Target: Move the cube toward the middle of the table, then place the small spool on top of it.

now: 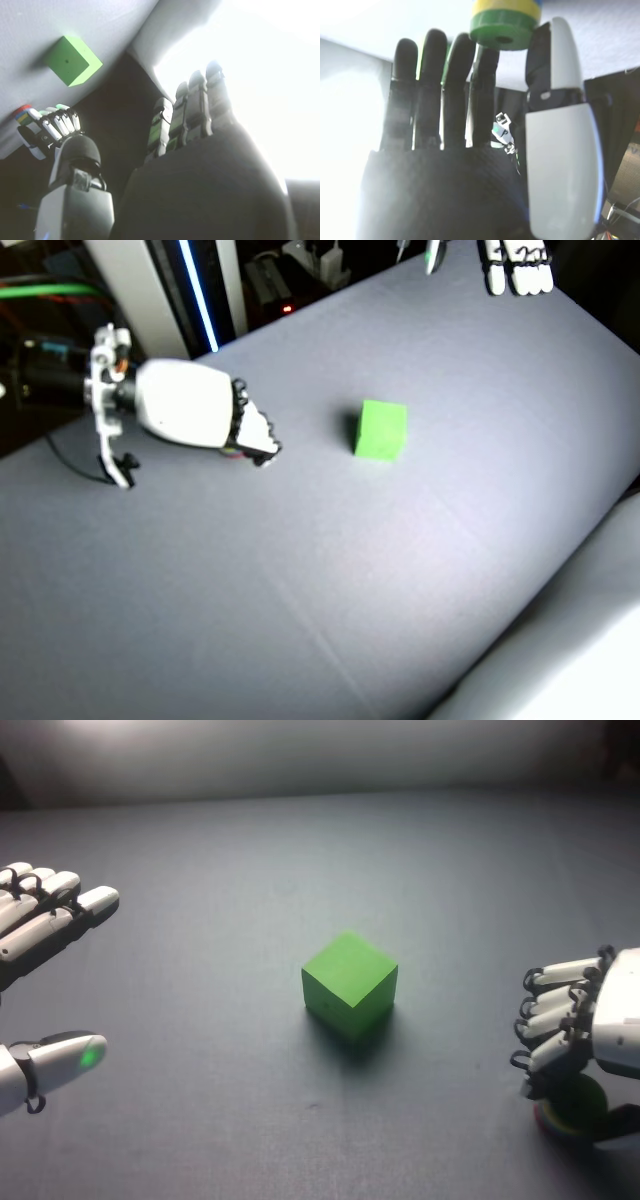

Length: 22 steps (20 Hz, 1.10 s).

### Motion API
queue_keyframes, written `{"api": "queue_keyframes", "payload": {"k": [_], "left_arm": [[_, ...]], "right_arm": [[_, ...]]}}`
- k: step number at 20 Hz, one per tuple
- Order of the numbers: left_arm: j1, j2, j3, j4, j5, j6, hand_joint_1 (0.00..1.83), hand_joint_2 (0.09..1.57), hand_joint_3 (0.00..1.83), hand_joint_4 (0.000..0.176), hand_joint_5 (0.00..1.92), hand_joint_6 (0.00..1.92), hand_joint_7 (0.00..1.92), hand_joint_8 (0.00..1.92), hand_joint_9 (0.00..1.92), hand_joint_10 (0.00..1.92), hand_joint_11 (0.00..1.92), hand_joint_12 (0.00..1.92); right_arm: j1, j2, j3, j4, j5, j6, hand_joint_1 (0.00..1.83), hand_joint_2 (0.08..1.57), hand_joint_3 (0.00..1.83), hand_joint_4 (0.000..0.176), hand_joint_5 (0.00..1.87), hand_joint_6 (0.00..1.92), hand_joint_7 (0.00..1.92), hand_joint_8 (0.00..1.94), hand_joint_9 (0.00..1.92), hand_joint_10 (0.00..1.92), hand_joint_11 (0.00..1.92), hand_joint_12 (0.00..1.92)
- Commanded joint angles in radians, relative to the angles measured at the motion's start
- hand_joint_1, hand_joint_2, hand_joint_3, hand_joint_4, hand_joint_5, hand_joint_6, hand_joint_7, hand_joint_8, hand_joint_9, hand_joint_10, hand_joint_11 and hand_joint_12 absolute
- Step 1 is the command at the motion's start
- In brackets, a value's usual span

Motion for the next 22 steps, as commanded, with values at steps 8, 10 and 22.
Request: {"api": "queue_keyframes", "payload": {"k": [8,10,22], "left_arm": [[0.002,-0.007,0.008,-0.013,-0.114,-0.007,0.24,1.26,0.0,0.152,0.02,0.0,0.04,0.0,0.02,0.01,0.06,0.04],[0.002,-0.011,0.011,-0.013,-0.114,-0.013,0.24,1.27,0.0,0.141,0.02,0.0,0.05,0.0,0.03,0.01,0.07,0.05],[0.014,-0.018,0.01,-0.016,-0.125,-0.026,0.2,1.26,0.0,0.163,0.01,0.0,0.04,0.0,0.04,0.0,0.0,0.28]], "right_arm": [[0.151,-0.054,0.073,0.076,0.109,-0.032,1.17,1.08,0.0,0.0,1.06,0.83,0.76,1.52,0.77,1.86,0.8,1.92],[0.188,-0.083,0.1,0.085,0.109,-0.035,1.24,1.12,0.0,0.0,1.0,0.8,0.97,1.19,0.84,1.22,0.65,1.58],[0.17,0.01,0.04,0.159,0.124,-0.079,0.83,0.98,0.0,0.058,0.69,0.03,0.74,0.01,0.64,0.08,0.05,1.43]]}}
